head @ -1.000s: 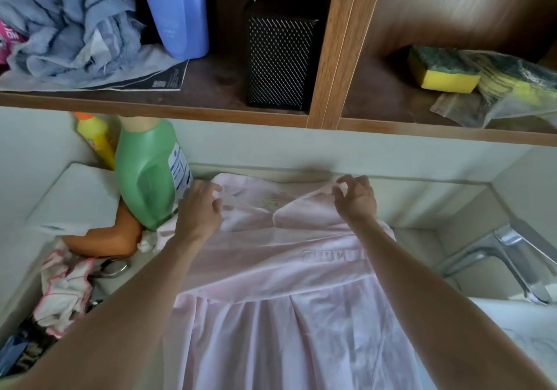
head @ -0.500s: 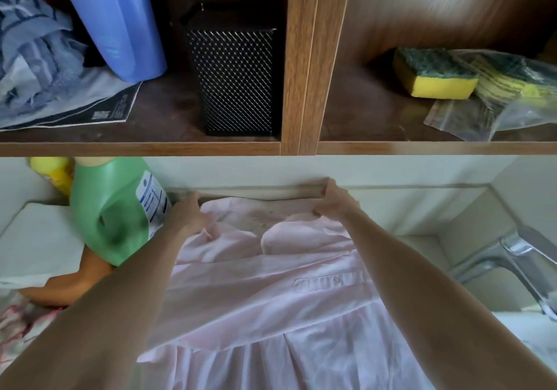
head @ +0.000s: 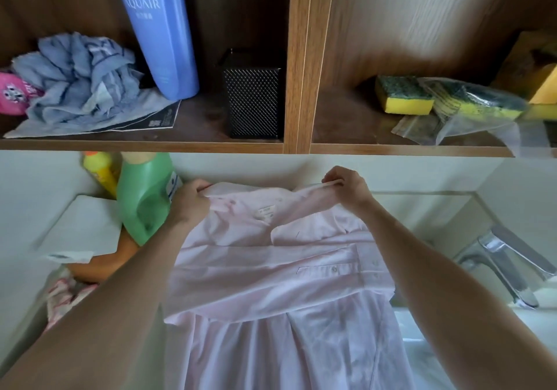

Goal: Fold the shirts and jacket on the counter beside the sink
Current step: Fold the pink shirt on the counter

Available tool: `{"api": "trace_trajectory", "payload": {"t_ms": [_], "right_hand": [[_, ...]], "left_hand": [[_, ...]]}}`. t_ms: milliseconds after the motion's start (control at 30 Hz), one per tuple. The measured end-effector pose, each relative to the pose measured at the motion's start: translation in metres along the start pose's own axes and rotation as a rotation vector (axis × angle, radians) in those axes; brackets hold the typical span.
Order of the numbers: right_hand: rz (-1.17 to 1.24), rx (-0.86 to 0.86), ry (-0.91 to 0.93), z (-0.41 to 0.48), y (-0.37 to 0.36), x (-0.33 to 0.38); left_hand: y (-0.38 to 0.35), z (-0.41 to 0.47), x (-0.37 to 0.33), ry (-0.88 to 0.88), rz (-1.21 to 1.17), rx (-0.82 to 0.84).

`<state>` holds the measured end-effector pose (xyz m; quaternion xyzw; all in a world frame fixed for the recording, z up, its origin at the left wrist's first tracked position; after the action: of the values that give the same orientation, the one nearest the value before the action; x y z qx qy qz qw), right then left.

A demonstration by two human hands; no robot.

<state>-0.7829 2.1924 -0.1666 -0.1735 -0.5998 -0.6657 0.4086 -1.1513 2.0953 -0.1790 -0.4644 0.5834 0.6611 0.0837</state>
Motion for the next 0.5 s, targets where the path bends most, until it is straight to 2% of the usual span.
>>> {"api": "trace_trajectory", "payload": {"t_ms": [167,300,400,500], "right_hand": [[-0.044,0.092,-0.056,-0.034,0.006,-0.009],[-0.043,0.09,-0.053,-0.054,0.015,-0.001],[-0.133,-0.004,0.097,-0.074,0.028,0.021],[-0.235,-0.002,0.198,-0.109,0.026,0.024]], "left_hand": [[0.002,-0.039,0.017,-0.069,0.127,0.152],[0.017,-0.069,0.017,-0.088,0.164,0.113],[0.024,-0.096,0.016,-0.088,0.109,0.083],[0.01,-0.132,0.033,-0.188,0.386,0.021]]}}
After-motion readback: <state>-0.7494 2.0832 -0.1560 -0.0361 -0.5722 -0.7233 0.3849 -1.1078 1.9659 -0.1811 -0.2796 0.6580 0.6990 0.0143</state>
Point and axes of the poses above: each hand's wrist, its own z-axis towards the middle knuckle, its own y-axis out of the back of the hand, x = y × z, the point moved 9 cm from there along z, towards the middle knuckle, and after that the axes turned 10 degrees about y, right-handed, at the moved point
